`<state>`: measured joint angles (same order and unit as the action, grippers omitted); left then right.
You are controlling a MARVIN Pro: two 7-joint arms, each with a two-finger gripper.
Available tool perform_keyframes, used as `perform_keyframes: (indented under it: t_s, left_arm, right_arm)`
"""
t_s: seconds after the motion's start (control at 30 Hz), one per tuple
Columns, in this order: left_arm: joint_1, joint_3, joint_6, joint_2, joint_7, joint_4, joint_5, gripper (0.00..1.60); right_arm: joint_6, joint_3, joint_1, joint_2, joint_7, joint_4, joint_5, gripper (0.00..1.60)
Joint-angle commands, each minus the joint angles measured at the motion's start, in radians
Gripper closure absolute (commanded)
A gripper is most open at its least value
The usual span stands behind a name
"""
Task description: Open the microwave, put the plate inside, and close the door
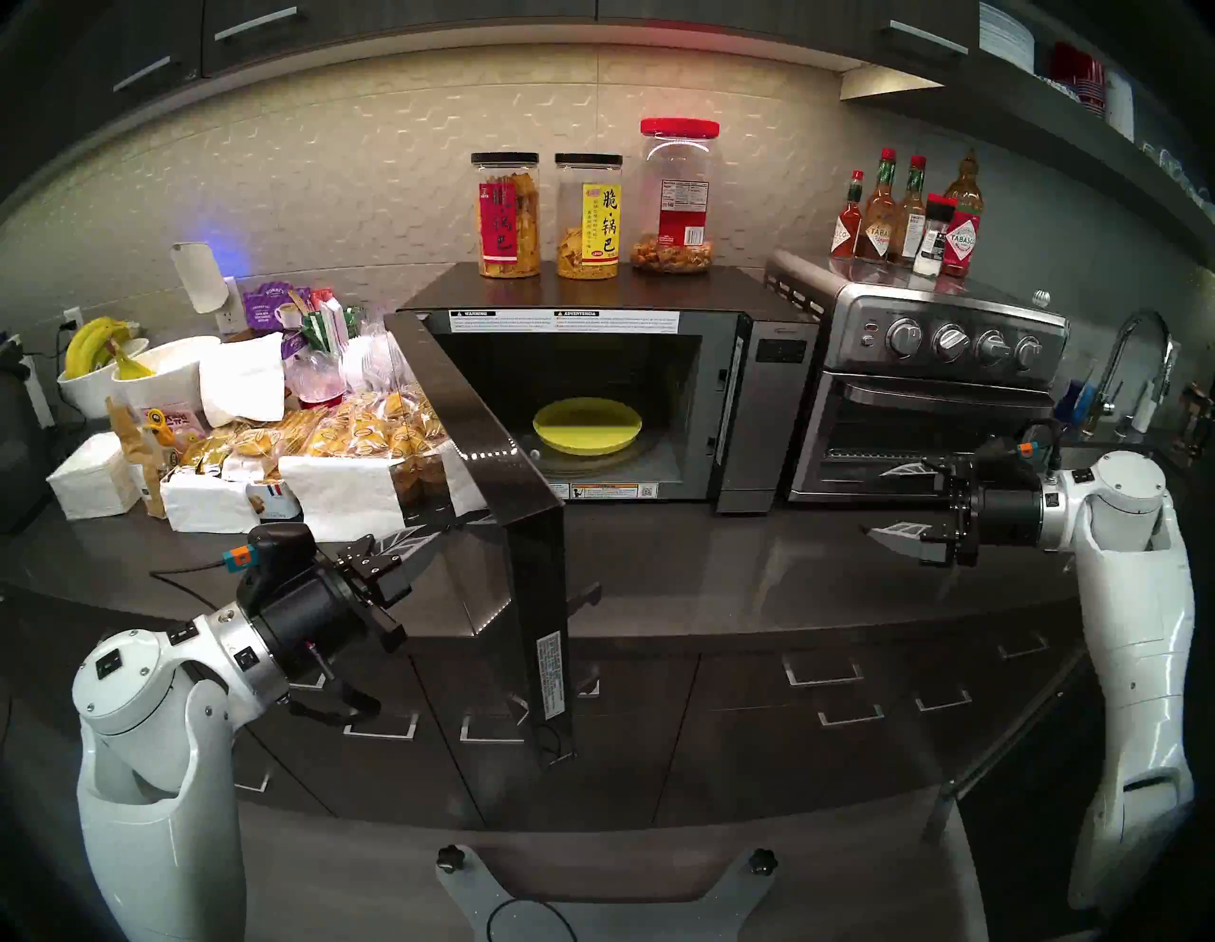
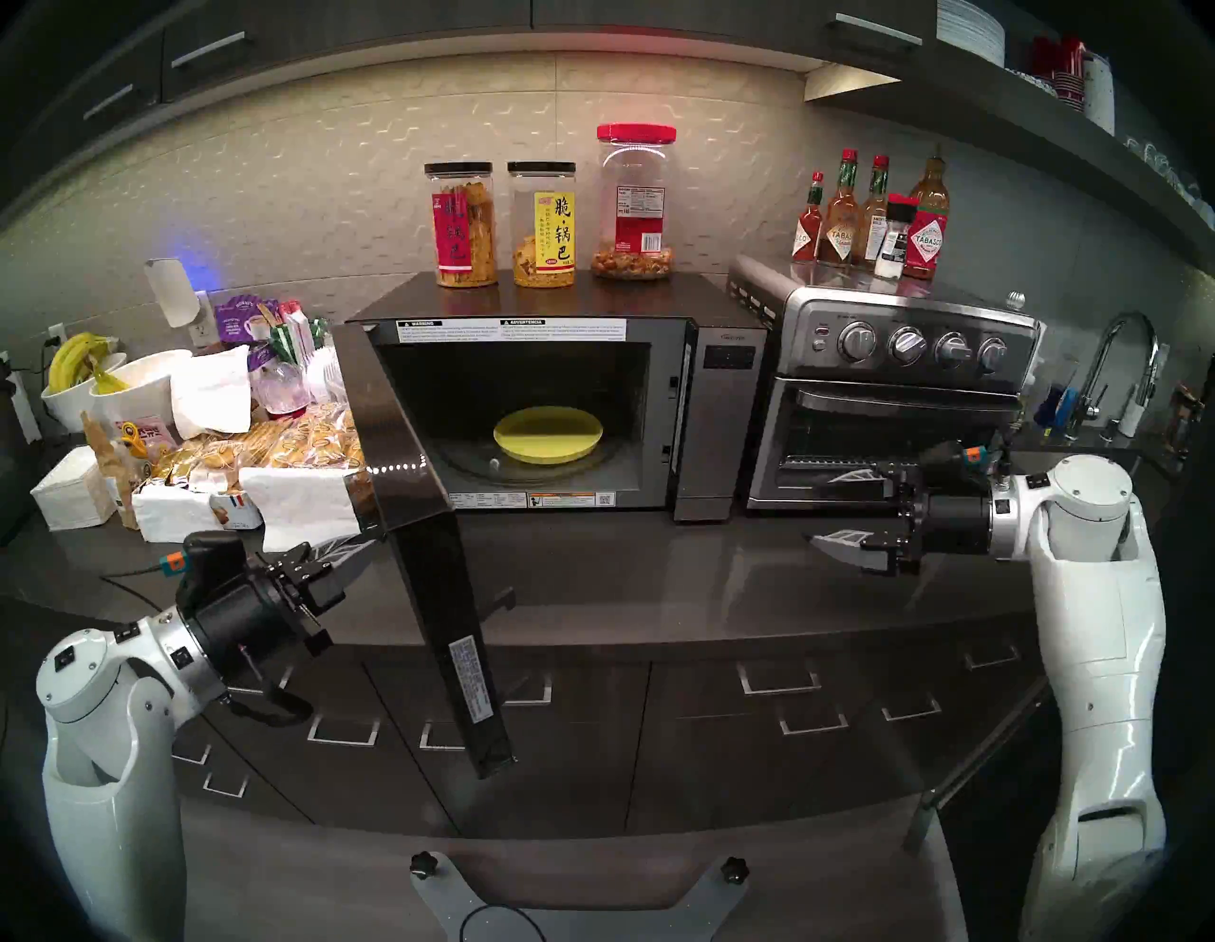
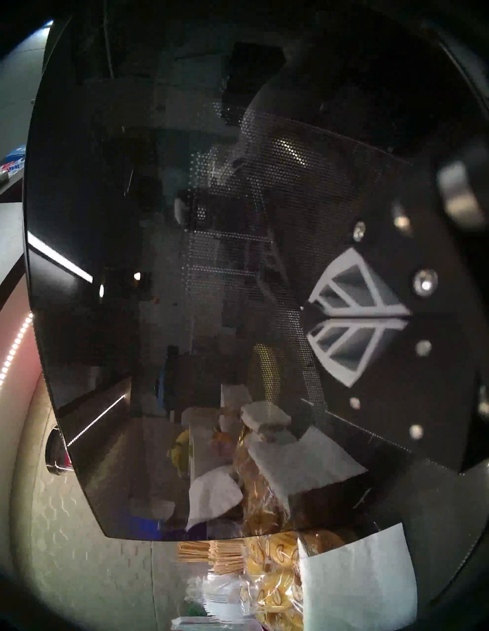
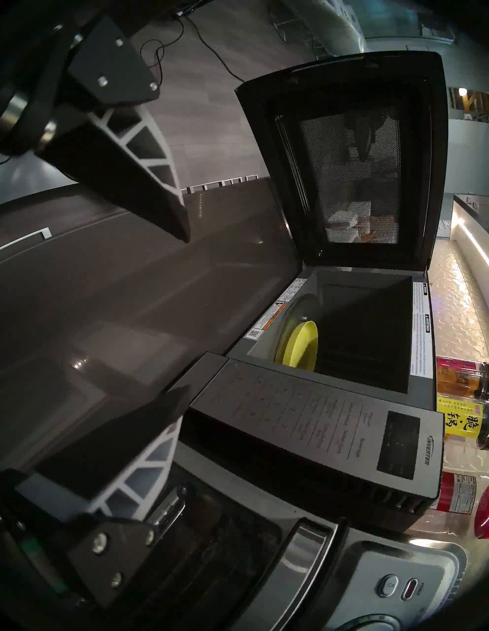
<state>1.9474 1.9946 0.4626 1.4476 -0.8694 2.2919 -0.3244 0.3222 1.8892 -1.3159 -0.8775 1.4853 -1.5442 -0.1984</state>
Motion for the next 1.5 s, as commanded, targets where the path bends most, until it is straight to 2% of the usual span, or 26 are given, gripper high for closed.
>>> perform_keyframes:
  t_s: [0.0, 0.13, 0.17, 0.2, 0.23, 0.3, 0.33, 0.5, 0.63, 0.93, 1.47]
  left_arm:
    - [-0.053, -0.046, 0.001, 0.018, 0.043, 0.002, 0.018, 1.60]
    - [-0.070, -0.084, 0.006, 0.027, 0.067, 0.001, 0.040, 1.60]
    - [-0.076, -0.096, 0.008, 0.028, 0.074, 0.000, 0.046, 1.52]
    - [-0.082, -0.105, 0.009, 0.030, 0.080, -0.001, 0.051, 1.30]
    - [-0.090, -0.118, 0.010, 0.033, 0.090, -0.003, 0.060, 1.24]
    - [-0.105, -0.140, 0.013, 0.041, 0.106, -0.010, 0.071, 0.80]
    - [-0.112, -0.148, 0.013, 0.043, 0.112, -0.013, 0.076, 0.00]
    - [-0.125, -0.171, 0.012, 0.063, 0.142, -0.019, 0.088, 0.00]
    - [-0.107, -0.150, 0.009, 0.070, 0.153, -0.013, 0.089, 0.00]
    - [-0.069, -0.107, 0.003, 0.078, 0.146, 0.008, 0.071, 0.00]
    - [-0.028, -0.098, -0.014, 0.085, 0.110, 0.025, 0.058, 0.00]
  right_arm:
    - [0.001, 0.002, 0.013, 0.006, -0.002, -0.006, -0.012, 0.00]
    - [0.001, 0.002, 0.013, 0.006, -0.002, -0.006, -0.012, 0.00]
    - [0.001, 0.002, 0.013, 0.006, -0.002, -0.006, -0.012, 0.00]
    - [0.001, 0.002, 0.013, 0.006, -0.002, -0.006, -0.012, 0.00]
    - [0.001, 0.002, 0.013, 0.006, -0.002, -0.007, -0.012, 0.00]
    - [0.001, 0.002, 0.013, 0.006, -0.002, -0.007, -0.012, 0.00]
    - [0.001, 0.002, 0.013, 0.006, -0.002, -0.007, -0.012, 0.00]
    - [0.001, 0.002, 0.013, 0.006, -0.002, -0.006, -0.012, 0.00]
    - [0.001, 0.002, 0.013, 0.007, -0.002, -0.006, -0.012, 0.00]
    - [0.001, 0.002, 0.013, 0.007, -0.002, -0.006, -0.013, 0.00]
    - [0.001, 0.002, 0.013, 0.007, -0.002, -0.006, -0.013, 0.00]
